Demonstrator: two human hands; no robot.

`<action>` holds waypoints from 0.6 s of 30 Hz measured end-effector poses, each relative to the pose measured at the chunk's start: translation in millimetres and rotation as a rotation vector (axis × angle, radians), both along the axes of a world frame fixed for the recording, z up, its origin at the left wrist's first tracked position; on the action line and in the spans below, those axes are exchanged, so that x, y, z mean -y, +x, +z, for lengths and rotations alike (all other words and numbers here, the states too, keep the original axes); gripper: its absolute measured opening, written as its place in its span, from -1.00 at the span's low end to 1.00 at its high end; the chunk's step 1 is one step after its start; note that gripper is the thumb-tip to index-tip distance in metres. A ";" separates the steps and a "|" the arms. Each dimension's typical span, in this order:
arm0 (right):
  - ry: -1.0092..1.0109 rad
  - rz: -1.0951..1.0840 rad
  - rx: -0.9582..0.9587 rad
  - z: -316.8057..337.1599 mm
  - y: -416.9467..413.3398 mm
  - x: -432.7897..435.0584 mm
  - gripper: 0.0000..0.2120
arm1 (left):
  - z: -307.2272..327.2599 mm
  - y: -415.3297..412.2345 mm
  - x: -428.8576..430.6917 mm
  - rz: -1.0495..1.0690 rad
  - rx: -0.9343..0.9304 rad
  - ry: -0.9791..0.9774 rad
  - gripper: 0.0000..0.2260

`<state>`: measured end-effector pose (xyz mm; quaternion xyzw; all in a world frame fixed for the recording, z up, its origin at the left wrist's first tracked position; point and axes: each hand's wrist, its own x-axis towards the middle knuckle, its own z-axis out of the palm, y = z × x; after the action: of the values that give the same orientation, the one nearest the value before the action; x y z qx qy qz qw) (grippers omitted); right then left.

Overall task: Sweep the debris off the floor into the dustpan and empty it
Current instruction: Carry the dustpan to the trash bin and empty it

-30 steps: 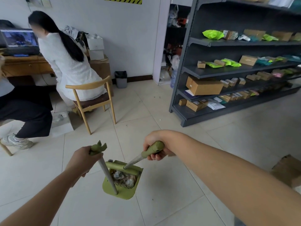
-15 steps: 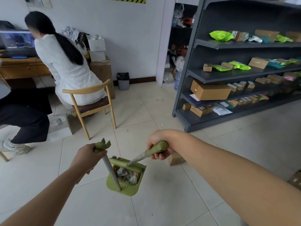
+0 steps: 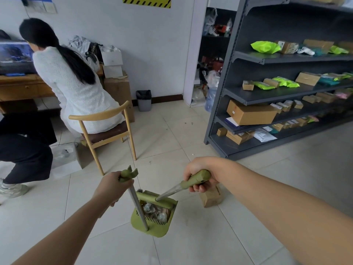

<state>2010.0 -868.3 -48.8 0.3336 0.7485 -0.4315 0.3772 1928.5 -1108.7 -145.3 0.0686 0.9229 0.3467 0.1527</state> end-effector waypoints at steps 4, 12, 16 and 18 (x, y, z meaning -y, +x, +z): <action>0.012 -0.006 -0.005 7.3 -29.3 -2.5 -0.81 | 4.3 -31.8 -7.1 -0.019 -0.009 0.015 -0.88; 0.004 -0.038 -0.031 13.6 -82.4 1.0 -0.81 | 13.4 -86.2 -9.9 -0.045 -0.029 -0.006 -0.88; 0.009 -0.049 -0.034 14.0 -101.3 1.6 -0.82 | 19.5 -106.1 -10.7 -0.070 -0.037 -0.014 -0.88; 0.007 -0.056 -0.038 14.5 -109.7 1.8 -0.83 | 21.2 -115.5 -9.5 -0.074 -0.031 -0.016 -0.88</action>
<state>1900.4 -870.1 -34.3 0.3475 0.7472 -0.4457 0.3496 1813.0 -1099.2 -124.1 0.1068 0.9247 0.3325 0.1515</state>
